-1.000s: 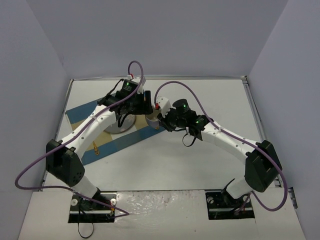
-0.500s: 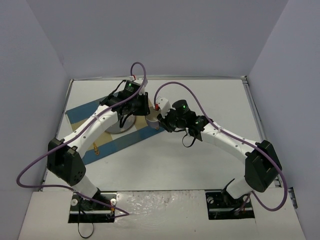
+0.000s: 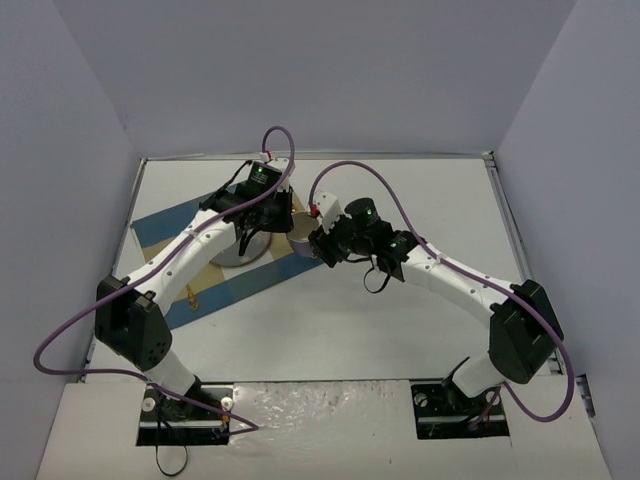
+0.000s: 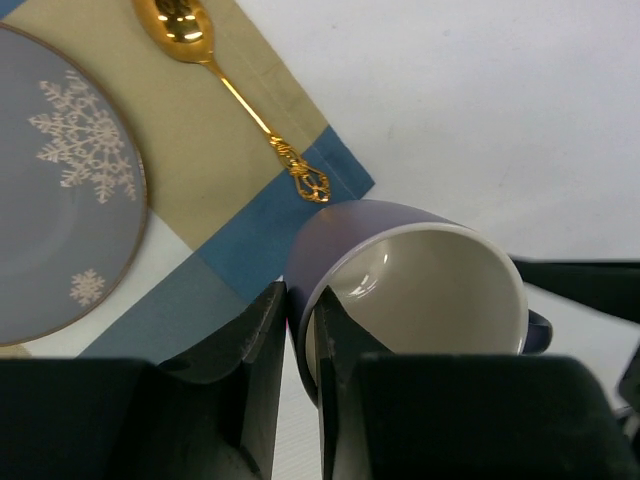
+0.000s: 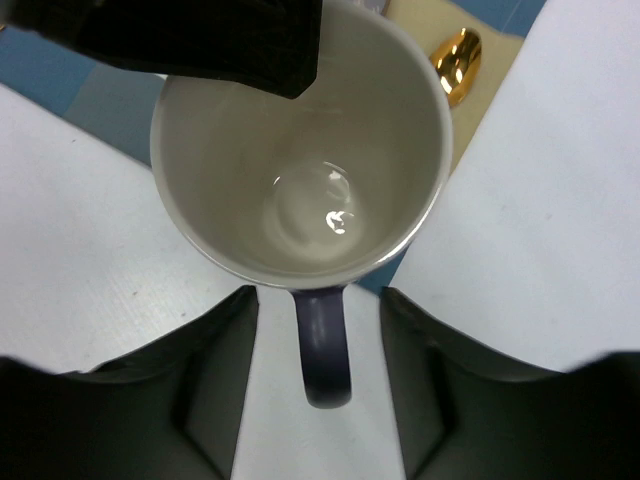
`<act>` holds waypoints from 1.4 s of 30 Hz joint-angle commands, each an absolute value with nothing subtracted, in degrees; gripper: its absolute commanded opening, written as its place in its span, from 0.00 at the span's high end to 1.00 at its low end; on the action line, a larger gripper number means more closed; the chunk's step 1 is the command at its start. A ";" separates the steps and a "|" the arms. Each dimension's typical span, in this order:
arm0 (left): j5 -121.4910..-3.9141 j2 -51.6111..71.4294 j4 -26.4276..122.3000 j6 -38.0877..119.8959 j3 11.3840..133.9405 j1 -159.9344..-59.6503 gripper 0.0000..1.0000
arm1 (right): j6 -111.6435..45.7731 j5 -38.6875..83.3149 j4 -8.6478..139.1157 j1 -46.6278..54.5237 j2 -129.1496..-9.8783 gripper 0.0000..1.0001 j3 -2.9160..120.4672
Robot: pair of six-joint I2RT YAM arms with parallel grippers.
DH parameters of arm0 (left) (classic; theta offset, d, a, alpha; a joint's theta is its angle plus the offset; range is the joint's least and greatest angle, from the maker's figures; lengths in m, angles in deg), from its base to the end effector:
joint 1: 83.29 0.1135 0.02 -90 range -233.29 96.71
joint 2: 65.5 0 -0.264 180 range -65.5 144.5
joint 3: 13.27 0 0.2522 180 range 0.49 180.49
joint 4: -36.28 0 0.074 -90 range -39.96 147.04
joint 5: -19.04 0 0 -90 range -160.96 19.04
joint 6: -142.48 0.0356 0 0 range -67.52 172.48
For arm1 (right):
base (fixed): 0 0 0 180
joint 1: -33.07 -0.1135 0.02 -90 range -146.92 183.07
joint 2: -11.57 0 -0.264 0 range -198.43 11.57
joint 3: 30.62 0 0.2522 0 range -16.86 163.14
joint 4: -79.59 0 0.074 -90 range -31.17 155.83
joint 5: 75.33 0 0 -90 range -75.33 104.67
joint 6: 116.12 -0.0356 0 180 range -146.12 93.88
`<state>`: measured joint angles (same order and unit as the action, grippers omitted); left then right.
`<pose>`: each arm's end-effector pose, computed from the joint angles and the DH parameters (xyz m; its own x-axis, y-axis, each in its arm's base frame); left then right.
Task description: Set the dinner table for one person
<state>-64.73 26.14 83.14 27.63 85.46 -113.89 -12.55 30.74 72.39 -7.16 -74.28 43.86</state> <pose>0.3095 -0.1876 0.3385 -0.7425 -0.0463 -0.6683 0.2929 0.8748 -0.3860 0.2614 0.2340 0.2926 -0.0437 -0.3323 -0.9422 -0.8551 0.5001 -0.1367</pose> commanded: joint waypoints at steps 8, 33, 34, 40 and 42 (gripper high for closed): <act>-70.41 25.34 80.49 33.49 91.34 -113.41 1.00 | -15.58 30.95 77.11 -7.62 -70.25 0.11 44.58; -69.03 55.31 81.59 42.20 129.12 -97.18 1.00 | -25.20 20.61 71.19 -7.31 -47.85 0.00 34.20; -68.85 56.55 81.42 42.11 130.46 -96.91 1.00 | -25.45 20.83 71.19 -7.27 -47.67 0.00 33.75; -67.29 63.51 81.62 40.87 138.02 -95.36 1.00 | -26.12 21.14 71.28 -7.35 -47.23 0.00 32.49; -66.32 65.12 80.78 40.18 139.32 -94.81 1.00 | -26.12 21.38 71.28 -7.33 -47.52 0.00 32.33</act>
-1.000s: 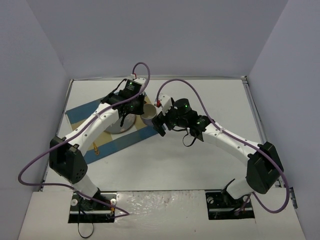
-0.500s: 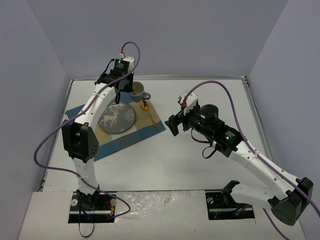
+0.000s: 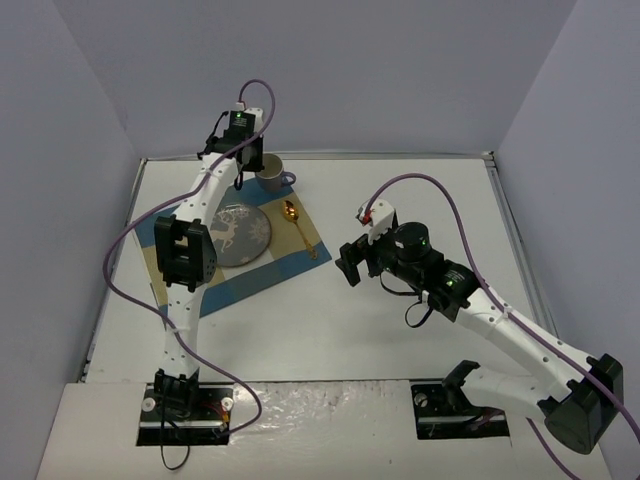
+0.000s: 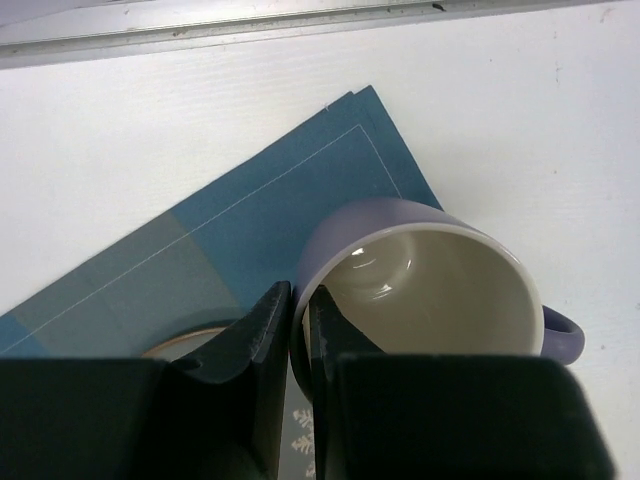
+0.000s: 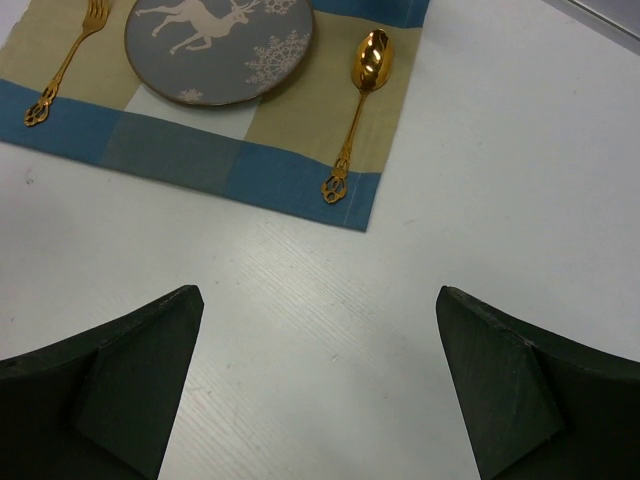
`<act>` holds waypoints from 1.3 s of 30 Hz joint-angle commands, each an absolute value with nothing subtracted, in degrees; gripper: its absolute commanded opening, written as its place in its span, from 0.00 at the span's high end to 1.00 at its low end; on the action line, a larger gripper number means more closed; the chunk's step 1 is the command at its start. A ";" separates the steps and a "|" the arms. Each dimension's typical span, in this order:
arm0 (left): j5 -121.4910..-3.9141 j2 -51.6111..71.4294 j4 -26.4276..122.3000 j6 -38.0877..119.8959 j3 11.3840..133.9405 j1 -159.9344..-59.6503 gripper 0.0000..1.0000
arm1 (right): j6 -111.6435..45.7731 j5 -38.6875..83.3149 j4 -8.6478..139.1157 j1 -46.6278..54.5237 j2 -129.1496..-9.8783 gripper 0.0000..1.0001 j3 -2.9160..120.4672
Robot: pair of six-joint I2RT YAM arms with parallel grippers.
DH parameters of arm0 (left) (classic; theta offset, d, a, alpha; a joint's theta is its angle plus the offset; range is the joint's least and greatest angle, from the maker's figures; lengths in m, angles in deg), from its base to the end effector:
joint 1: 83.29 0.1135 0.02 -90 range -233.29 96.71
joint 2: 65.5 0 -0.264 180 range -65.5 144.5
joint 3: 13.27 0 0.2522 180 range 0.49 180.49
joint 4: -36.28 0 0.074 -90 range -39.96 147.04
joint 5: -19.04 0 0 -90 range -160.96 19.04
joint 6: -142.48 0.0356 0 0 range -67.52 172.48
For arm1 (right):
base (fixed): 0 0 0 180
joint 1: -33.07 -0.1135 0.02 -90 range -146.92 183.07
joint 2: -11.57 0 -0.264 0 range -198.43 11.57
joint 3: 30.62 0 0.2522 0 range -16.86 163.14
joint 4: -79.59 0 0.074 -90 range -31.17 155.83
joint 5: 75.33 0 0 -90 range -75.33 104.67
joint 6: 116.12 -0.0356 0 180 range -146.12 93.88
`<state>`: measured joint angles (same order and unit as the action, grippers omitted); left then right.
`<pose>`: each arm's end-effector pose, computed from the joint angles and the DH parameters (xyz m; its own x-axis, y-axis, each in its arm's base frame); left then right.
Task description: Set the dinner table for one person
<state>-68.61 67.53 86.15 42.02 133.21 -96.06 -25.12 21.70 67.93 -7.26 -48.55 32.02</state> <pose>0.5201 -0.1194 0.3001 -0.6153 -0.0465 -0.7869 0.1437 0.9749 -0.1700 0.1865 0.1641 0.3361 -0.1083 -0.1146 -0.9875 -0.7364 0.6765 0.0022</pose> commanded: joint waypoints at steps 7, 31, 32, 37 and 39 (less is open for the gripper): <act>-64.91 68.09 79.42 40.49 141.74 -93.66 1.00 | -27.63 21.59 71.50 -7.29 -48.75 0.00 32.12; -63.14 72.24 78.78 39.56 142.89 -93.22 1.00 | -29.99 21.96 73.05 -7.34 -51.25 0.00 31.38; -63.13 72.32 78.78 39.56 142.97 -93.22 1.00 | -29.99 21.87 73.12 -7.27 -51.10 0.00 31.30; -63.05 72.83 78.68 39.64 143.13 -93.22 0.98 | -30.00 21.78 73.12 -7.27 -51.19 0.00 31.05; -63.26 73.05 78.74 39.65 143.14 -93.22 0.94 | -30.02 21.58 73.09 -7.32 -51.27 0.00 31.08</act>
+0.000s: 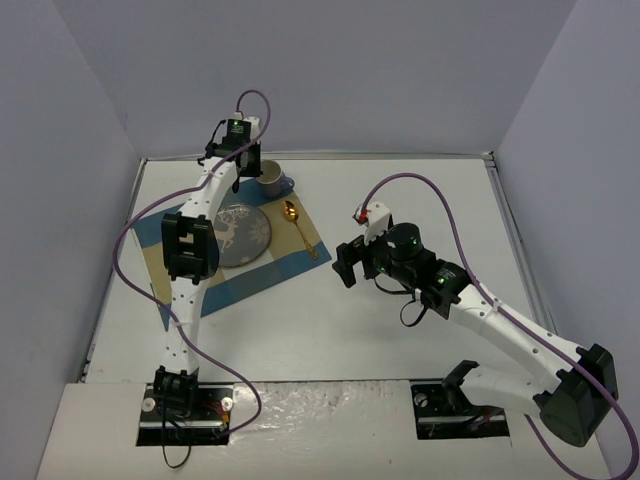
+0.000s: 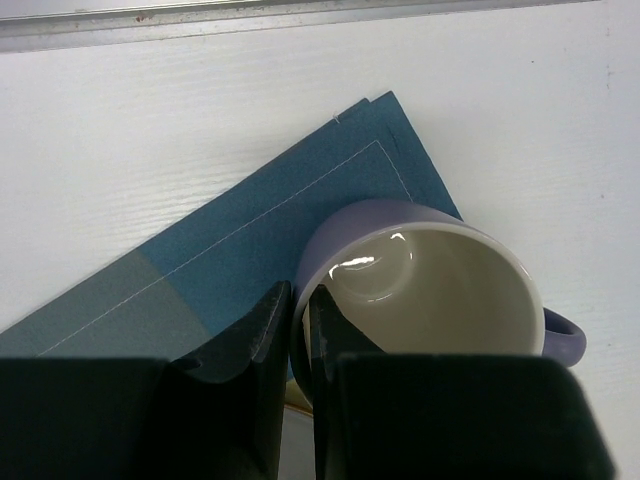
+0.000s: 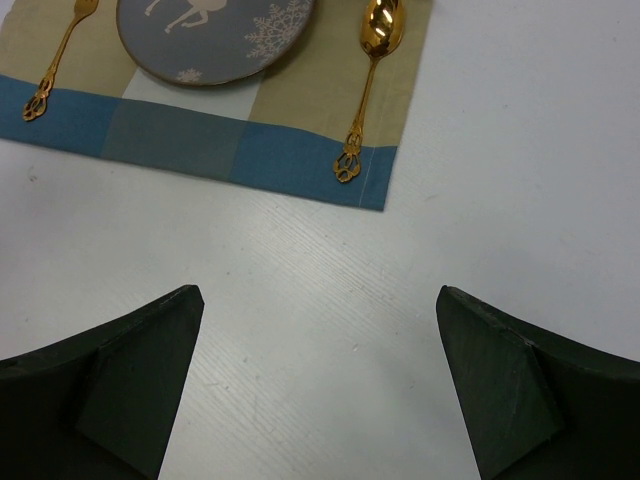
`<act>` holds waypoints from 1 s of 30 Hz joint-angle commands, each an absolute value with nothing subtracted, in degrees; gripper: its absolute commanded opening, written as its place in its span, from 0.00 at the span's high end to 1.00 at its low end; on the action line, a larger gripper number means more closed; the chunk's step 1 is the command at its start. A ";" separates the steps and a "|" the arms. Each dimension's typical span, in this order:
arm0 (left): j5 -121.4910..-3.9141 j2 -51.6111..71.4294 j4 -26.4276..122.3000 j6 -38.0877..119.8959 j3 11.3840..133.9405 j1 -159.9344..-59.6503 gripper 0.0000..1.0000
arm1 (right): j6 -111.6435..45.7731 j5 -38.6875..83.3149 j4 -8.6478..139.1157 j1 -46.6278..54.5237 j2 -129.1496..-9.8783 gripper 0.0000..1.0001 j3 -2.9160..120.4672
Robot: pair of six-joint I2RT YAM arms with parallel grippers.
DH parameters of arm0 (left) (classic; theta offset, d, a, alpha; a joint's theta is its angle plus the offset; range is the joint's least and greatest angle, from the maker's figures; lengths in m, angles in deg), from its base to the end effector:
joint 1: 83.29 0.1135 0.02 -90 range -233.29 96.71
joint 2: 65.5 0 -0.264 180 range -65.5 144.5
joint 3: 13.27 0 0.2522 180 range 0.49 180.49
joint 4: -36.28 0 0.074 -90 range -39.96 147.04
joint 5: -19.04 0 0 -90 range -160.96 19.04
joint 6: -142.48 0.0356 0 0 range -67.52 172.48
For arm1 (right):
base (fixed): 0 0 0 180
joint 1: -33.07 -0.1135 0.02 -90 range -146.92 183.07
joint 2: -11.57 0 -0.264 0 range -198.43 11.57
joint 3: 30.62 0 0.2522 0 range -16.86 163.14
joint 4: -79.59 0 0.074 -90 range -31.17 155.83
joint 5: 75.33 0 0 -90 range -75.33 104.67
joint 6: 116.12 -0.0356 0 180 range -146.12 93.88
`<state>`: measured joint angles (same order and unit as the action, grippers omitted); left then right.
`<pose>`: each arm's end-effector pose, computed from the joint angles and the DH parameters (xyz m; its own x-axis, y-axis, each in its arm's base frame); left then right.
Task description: Set the dinner table for one person
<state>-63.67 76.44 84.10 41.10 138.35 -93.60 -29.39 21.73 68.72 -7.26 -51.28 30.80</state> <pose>0.5526 -0.1051 0.2511 -0.6501 -0.0807 -0.7556 0.1504 0.9610 -0.2320 0.1942 0.1706 0.3188 -0.2040 -0.0989 -0.9740 -0.7234 0.6856 0.0819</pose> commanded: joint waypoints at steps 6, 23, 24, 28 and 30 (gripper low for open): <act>-63.32 73.63 78.30 39.56 143.23 -93.14 0.80 | -30.09 21.55 73.04 -7.27 -51.06 0.00 31.13; -62.95 63.07 77.54 37.63 141.43 -92.87 0.11 | -30.08 16.53 72.26 -7.35 -45.32 0.00 31.82; -63.32 61.26 77.48 37.70 139.67 -92.87 0.10 | -29.79 15.79 71.82 -7.35 -44.14 0.00 31.90; -65.69 49.60 78.88 38.74 132.68 -92.87 0.04 | -29.05 9.52 70.00 -7.19 -40.91 0.00 32.54; -68.02 43.80 79.00 38.38 124.48 -92.79 0.03 | -29.34 6.15 69.27 -7.27 -38.69 0.00 32.63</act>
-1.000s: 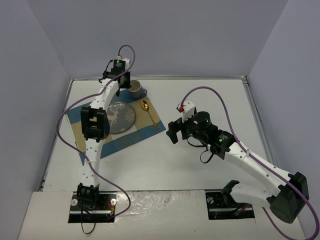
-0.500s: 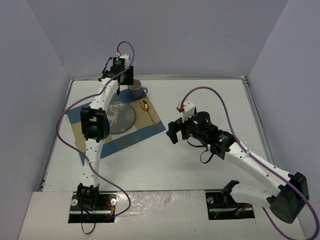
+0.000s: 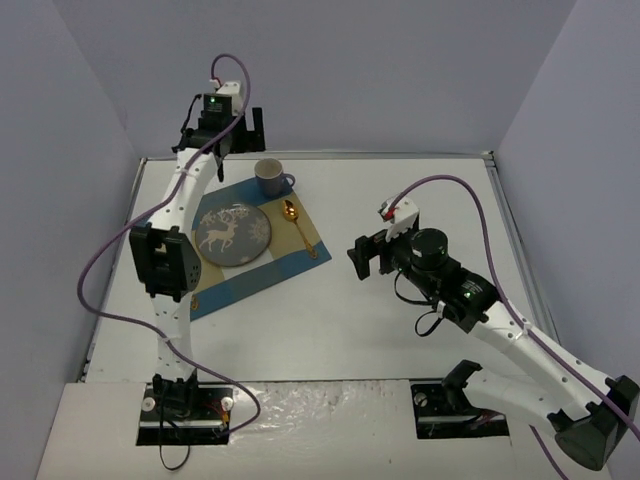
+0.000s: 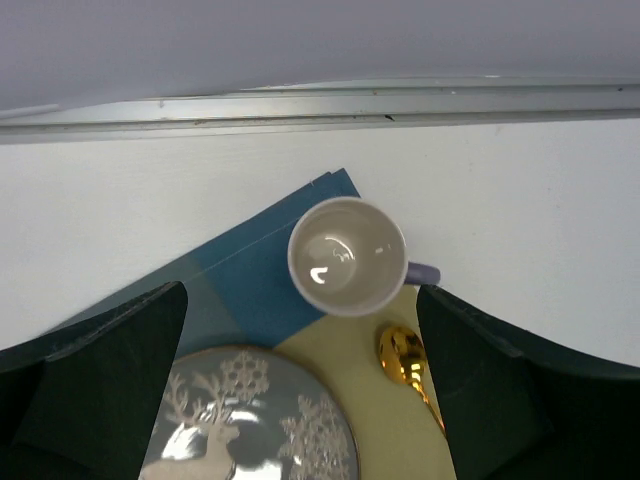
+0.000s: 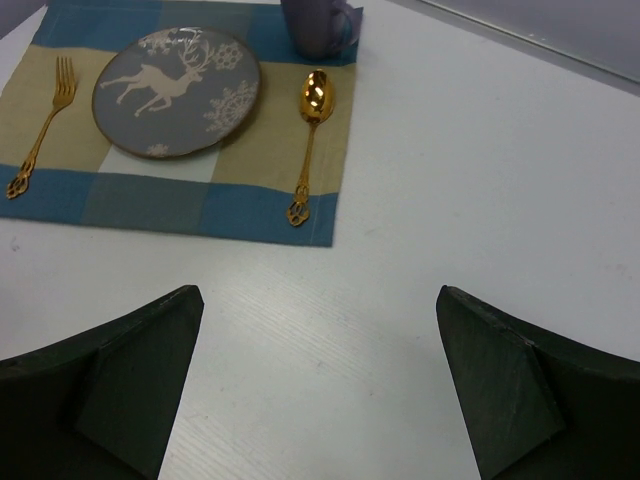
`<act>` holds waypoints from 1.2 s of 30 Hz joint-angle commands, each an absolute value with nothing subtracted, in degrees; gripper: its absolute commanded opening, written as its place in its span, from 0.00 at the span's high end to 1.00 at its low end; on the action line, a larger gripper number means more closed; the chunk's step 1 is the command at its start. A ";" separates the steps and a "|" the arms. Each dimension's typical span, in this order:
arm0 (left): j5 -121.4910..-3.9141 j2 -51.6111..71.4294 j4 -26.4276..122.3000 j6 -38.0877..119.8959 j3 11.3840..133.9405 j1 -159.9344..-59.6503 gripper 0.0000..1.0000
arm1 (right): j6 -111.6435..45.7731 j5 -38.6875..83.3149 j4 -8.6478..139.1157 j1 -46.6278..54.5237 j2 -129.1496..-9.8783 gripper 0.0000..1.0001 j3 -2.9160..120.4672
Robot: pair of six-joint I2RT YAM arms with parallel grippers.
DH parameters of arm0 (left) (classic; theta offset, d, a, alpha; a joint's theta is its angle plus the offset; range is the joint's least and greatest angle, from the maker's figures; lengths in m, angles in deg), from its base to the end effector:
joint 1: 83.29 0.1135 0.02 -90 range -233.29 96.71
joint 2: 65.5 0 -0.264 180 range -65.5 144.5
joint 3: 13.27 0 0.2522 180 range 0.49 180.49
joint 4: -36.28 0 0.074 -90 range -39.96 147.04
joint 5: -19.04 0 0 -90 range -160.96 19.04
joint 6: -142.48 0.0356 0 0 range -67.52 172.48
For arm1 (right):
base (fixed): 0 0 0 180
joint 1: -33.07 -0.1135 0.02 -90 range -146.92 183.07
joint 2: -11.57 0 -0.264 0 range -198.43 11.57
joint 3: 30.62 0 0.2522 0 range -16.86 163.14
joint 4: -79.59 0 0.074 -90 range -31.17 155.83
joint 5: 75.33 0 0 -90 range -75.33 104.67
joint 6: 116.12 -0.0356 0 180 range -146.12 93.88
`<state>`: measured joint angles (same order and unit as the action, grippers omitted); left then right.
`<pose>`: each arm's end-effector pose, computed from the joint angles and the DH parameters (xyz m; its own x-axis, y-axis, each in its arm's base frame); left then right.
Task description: Set the dinner table for one person
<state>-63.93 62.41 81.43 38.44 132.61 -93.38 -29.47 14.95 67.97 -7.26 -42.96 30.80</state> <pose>0.5106 -0.0953 0.3497 -0.5045 -0.1548 -0.8494 0.1636 0.9489 -0.2700 0.1725 0.1467 0.3497 -0.1008 -0.0089 -0.9949 -0.6461 0.7610 0.0586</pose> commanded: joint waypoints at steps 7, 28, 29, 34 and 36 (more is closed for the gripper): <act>-76.92 7.93 75.63 38.66 90.32 -92.23 0.03 | -29.55 -8.05 66.33 -7.18 -30.98 0.00 33.23; -95.86 -47.72 91.72 34.93 52.99 -91.47 0.03 | -28.78 -19.36 59.13 -7.25 -16.01 0.00 31.76; -95.96 -48.73 91.06 34.68 51.91 -91.47 0.03 | -28.82 -19.76 59.02 -7.20 -15.20 0.00 31.46; -96.03 -54.48 89.60 34.88 47.85 -91.47 0.03 | -29.81 -22.26 59.19 -7.27 -12.24 0.00 29.61; -96.78 -56.09 89.42 35.77 47.31 -91.47 0.03 | -29.67 -23.18 59.34 -7.27 -11.61 0.00 29.34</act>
